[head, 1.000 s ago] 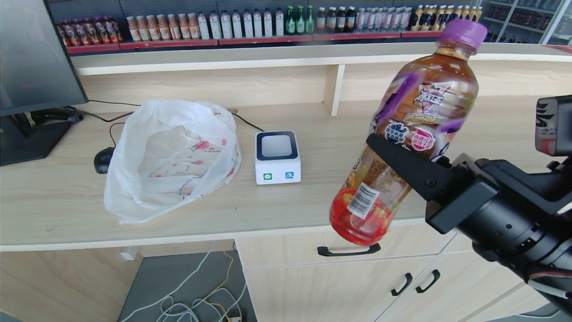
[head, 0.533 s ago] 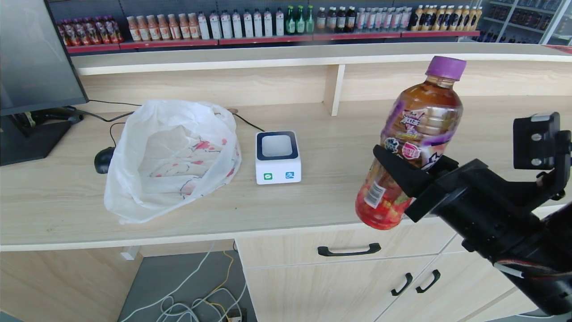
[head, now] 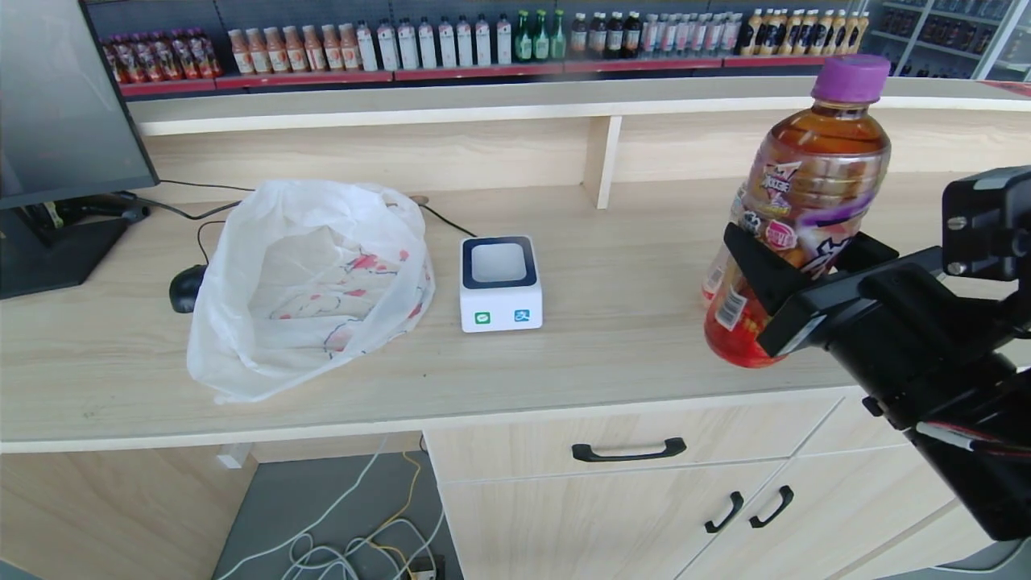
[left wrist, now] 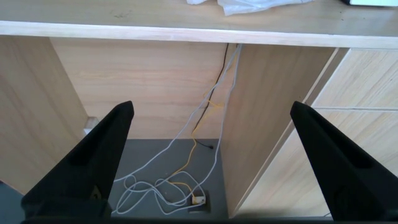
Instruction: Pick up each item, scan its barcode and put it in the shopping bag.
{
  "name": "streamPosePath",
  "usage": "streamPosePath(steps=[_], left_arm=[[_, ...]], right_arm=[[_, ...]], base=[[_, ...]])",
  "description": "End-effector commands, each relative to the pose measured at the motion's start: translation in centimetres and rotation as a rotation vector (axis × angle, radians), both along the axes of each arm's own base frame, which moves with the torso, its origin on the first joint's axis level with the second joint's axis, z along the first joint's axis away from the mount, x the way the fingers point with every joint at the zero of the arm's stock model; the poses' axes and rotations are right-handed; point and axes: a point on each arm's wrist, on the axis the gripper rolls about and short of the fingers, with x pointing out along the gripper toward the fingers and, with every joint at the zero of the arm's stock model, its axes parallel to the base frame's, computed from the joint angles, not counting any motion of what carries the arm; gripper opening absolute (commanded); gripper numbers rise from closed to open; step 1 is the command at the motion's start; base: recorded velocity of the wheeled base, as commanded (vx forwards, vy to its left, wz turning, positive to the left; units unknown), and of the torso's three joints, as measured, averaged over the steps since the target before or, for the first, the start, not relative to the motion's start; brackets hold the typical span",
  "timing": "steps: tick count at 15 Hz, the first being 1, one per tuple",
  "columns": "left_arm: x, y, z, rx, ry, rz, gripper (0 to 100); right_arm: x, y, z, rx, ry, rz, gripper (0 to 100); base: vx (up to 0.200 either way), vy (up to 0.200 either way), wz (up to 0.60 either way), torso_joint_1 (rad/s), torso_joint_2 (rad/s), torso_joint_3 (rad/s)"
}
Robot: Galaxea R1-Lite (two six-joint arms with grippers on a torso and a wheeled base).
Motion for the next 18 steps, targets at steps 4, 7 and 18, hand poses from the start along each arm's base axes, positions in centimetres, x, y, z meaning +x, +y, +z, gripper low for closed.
streamPosePath(steps=[4,7,18], left_arm=[[0.0,0.0,0.0,-0.009,0.001,0.002,100],[0.0,0.0,0.0,-0.007,0.001,0.002,100],[0.0,0.0,0.0,-0.003,0.001,0.000,100]], right_arm=[[0.1,0.1,1.2,-0.015,-0.052,-0.022,0],[0.1,0.1,1.3,-0.008,-0.054,-0.020,0],[0.9,0.7,1.6,-0.033,-0.065,-0.033,0]], base=[[0.000,0.100,0.00,0.001,0.00,0.002],[0.000,0.200,0.00,-0.002,0.00,0.002],[0.000,0.145,0.00,0.004,0.00,0.002]])
